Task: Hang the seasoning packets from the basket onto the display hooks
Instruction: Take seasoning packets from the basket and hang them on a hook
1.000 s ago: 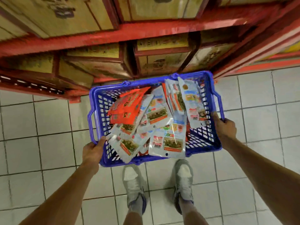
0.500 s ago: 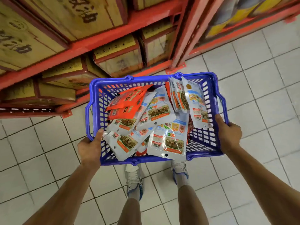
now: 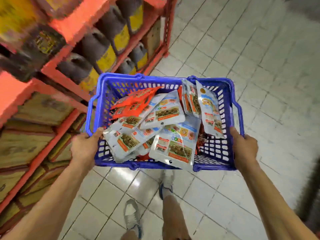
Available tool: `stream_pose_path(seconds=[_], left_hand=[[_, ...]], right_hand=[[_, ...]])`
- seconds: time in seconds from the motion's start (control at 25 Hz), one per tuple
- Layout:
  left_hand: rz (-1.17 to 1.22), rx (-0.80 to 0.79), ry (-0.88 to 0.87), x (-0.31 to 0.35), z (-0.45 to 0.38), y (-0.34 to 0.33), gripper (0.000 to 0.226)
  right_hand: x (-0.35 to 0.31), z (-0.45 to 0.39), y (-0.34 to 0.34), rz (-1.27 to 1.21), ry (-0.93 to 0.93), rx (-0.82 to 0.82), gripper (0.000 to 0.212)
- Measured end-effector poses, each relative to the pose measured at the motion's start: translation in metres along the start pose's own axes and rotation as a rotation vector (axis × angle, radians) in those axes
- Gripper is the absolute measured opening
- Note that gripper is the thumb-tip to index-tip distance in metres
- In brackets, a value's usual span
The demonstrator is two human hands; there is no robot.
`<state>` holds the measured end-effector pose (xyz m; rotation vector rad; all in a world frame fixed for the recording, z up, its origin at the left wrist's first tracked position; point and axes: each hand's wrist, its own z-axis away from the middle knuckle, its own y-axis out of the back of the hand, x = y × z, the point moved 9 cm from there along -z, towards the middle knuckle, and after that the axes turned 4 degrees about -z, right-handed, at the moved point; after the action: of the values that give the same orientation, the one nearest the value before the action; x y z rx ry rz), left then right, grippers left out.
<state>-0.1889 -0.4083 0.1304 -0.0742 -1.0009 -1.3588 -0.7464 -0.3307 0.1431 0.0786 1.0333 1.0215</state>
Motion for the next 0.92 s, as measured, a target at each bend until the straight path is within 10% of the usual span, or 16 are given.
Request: stream_pose_path(seconds=[0.4,0.92], left_hand=[[-0.016,-0.258,-0.307,0.357,0.126,-0.111,0.029],[0.0,-0.383,-0.436,0.725,0.054,-0.333,0.027]], right_hand=[[-0.235,-0.02,0.176,-0.293,-0.023,0.149,0.057],[-0.508,-0.217,0.127,-0.477,-0.031,0.224,0.03]])
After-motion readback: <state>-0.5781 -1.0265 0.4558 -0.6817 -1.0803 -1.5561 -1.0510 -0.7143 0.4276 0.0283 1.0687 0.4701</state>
